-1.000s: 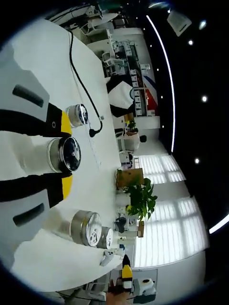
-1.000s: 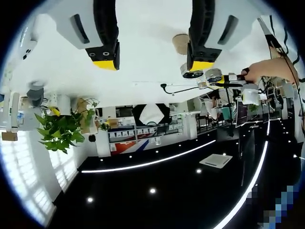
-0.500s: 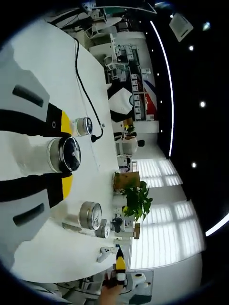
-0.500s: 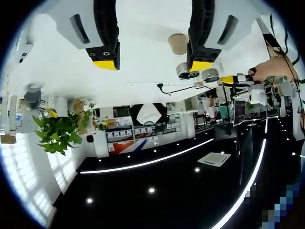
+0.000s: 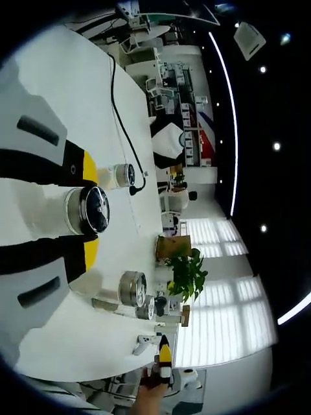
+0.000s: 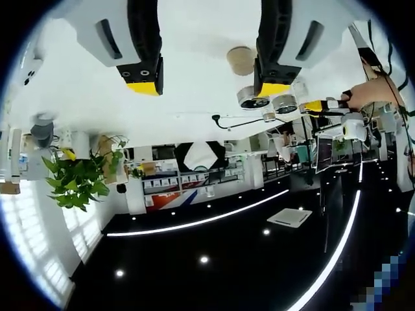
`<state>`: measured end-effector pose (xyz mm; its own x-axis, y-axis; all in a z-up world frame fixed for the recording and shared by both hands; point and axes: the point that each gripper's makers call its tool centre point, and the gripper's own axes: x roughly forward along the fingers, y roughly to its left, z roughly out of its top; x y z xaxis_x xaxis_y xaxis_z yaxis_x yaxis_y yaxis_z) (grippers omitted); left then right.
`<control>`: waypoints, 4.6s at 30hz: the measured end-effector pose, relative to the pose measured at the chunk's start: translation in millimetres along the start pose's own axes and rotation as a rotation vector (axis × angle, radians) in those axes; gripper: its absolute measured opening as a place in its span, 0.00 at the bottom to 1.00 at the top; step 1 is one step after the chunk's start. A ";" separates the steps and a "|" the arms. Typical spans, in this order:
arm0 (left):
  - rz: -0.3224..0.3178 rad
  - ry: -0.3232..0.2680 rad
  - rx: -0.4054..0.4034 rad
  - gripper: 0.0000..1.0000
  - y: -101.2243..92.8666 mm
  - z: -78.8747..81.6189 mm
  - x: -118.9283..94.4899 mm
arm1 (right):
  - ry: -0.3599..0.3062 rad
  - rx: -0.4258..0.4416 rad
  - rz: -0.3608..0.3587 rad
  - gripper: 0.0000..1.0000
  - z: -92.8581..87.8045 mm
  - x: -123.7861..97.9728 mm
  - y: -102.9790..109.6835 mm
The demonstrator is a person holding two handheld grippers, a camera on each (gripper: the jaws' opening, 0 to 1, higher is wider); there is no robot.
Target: Rotate the seasoning bottle until the label or dispensing opening points toward the visible target arrow and the bottle remains upright within the marked orientation range
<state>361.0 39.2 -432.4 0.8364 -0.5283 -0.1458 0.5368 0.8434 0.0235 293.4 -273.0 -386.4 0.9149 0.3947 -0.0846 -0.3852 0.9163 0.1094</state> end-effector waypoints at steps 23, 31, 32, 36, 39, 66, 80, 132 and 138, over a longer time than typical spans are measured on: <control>-0.032 0.010 0.046 0.30 -18.6 -13.6 7.2 | 0.006 0.004 -0.020 0.56 -3.8 -5.7 -8.6; -0.004 -0.004 0.057 0.30 -21.6 -13.9 6.6 | 0.007 0.010 -0.026 0.56 -6.1 -7.4 -11.7; 0.001 -0.004 0.055 0.30 -21.7 -14.0 6.4 | 0.008 0.010 -0.027 0.56 -6.5 -7.5 -12.2; 0.023 -0.009 0.053 0.30 -22.7 -14.0 5.2 | 0.010 0.015 -0.032 0.56 -8.1 -7.7 -15.4; 0.042 -0.017 0.056 0.31 -22.8 -14.2 5.1 | 0.008 0.019 -0.035 0.56 -8.6 -7.8 -17.2; -0.432 -0.006 -0.026 0.44 -30.0 12.0 2.5 | 0.029 0.016 0.014 0.56 -9.1 0.6 -6.4; -0.458 0.039 -0.022 0.32 -31.8 -3.9 13.6 | 0.045 0.005 0.009 0.56 -10.4 5.3 -6.5; -0.191 -0.035 -0.023 0.37 -27.4 -3.9 4.4 | 0.033 0.041 -0.032 0.54 -14.1 8.9 -19.3; -0.328 -0.019 -0.032 0.38 -24.3 2.5 7.0 | 0.043 0.035 -0.020 0.54 -15.3 10.2 -14.1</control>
<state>354.1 14.7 -431.6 0.6217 -0.7737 -0.1218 0.7743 0.6306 -0.0529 306.4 -280.9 -403.9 0.9162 0.3793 -0.1291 -0.3616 0.9216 0.1413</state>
